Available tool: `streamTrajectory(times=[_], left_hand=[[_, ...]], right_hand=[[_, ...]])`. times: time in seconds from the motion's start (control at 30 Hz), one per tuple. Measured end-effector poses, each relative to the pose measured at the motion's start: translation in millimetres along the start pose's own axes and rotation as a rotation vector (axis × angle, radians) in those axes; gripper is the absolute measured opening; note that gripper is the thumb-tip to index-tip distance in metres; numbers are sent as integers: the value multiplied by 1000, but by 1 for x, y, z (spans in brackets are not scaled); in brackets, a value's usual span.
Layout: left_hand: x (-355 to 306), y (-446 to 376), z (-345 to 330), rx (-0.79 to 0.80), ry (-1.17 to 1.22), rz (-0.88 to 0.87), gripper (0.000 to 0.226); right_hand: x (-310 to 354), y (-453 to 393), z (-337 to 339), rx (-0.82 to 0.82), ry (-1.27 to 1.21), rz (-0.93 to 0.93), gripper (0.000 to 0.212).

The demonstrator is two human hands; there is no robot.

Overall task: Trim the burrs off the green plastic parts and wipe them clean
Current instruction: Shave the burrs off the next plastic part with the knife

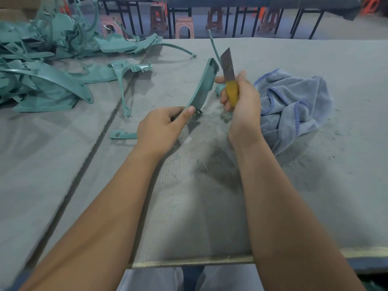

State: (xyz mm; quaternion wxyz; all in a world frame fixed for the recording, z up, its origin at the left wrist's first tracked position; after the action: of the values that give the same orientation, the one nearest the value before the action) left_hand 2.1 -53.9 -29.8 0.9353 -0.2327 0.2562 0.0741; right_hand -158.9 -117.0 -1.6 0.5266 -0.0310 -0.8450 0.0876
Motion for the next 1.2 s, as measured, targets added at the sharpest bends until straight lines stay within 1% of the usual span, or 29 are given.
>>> streamTrajectory(times=[0.03,0.07,0.13,0.17,0.2,0.27,0.33,0.5,0.67,0.9,1.2], left_hand=[[-1,0,1,-25,-43,-14,40],[-3,0,1,-45,-80,-31,41],[-3,-1,0,-70,-131,-51,44],[-2,-2,0,-82,-144,-47,48],[0,-3,-1,-92,-156,-43,52],[-1,-4,-1,-103,-183,-43,53],[-2,-4,-2,-116,-208,-49,52],[-2,-6,-2,-122,-256,-66,49],[0,-7,-3,-117,-242,-74,50],[1,-8,-5,-90,-225,-84,52],[3,-7,-6,-83,-197,-75,53]], right_hand=[[2,0,0,-19,26,8,44],[3,1,-1,-41,73,43,40],[7,1,0,-96,295,158,26],[10,1,-1,-98,395,217,20],[11,2,-3,-77,437,266,16],[13,3,-7,-8,386,286,15],[11,-2,-10,46,345,251,15],[17,-13,-20,121,384,260,18],[18,-19,-22,164,403,238,19],[9,-19,-17,208,298,199,18],[4,-21,-7,266,212,149,24]])
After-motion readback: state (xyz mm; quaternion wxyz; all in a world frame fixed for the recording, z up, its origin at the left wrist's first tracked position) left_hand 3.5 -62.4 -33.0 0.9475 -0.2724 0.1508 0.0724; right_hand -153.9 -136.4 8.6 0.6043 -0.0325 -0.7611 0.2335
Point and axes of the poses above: each hand's wrist, its own y-axis away from the middle knuckle, its own z-axis out of the back of the hand, x = y × z, the point moved 4 cm from there along -y, towards the middle knuckle, and after that the axes turned 11 degrees about -y, right-handed, at the moved point
